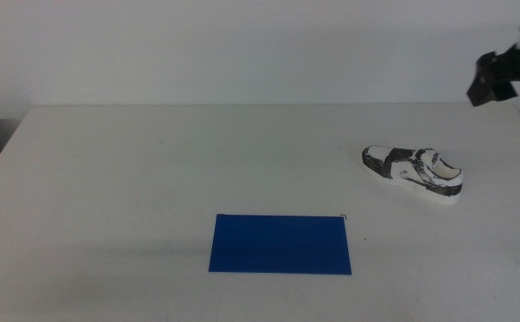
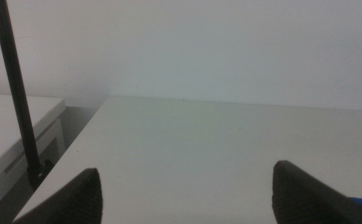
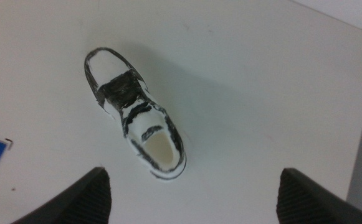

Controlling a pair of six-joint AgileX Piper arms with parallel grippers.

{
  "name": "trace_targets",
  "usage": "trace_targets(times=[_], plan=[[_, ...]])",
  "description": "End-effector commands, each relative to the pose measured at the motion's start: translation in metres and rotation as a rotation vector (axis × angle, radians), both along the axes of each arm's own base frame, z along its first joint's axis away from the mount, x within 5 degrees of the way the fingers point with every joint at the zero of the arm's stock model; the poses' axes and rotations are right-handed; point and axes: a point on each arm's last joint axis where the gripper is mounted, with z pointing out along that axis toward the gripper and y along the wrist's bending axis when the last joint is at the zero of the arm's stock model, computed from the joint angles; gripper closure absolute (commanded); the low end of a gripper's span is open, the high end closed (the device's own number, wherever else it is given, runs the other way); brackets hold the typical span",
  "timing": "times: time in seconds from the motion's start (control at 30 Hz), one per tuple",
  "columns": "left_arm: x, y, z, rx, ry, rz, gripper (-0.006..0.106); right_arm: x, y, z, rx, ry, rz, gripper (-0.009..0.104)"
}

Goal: Use one arm to grab the shoe from the table and place it on the mat.

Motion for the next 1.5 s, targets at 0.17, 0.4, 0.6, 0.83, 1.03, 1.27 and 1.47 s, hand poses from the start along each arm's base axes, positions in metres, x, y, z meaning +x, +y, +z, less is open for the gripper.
trace_targets(times=[0.17,0.4,0.6,0.83,1.03,1.27,1.47], plan=[[0.000,-0.001,0.006,-0.003,-0.082,-0.014,0.007,0.041,0.000,0.001,-0.047,-0.051,0.113,0.017],[0.000,-0.001,0.006,-0.003,-0.082,-0.014,0.007,0.061,0.004,-0.031,-0.082,0.000,0.243,0.017],[0.000,-0.001,0.006,-0.003,-0.082,-0.014,0.007,0.072,0.013,-0.049,-0.077,0.008,0.280,0.017],[0.000,-0.001,0.006,-0.003,-0.082,-0.014,0.007,0.078,0.021,-0.066,-0.076,0.043,0.301,0.017],[0.000,-0.001,0.006,-0.003,-0.082,-0.014,0.007,0.083,0.026,-0.081,-0.074,0.080,0.315,0.017],[0.000,-0.001,0.006,-0.003,-0.082,-0.014,0.007,0.087,0.034,-0.099,-0.063,0.124,0.333,0.017],[0.000,-0.001,0.006,-0.003,-0.082,-0.014,0.007,0.090,0.040,-0.112,-0.062,0.154,0.346,0.017]])
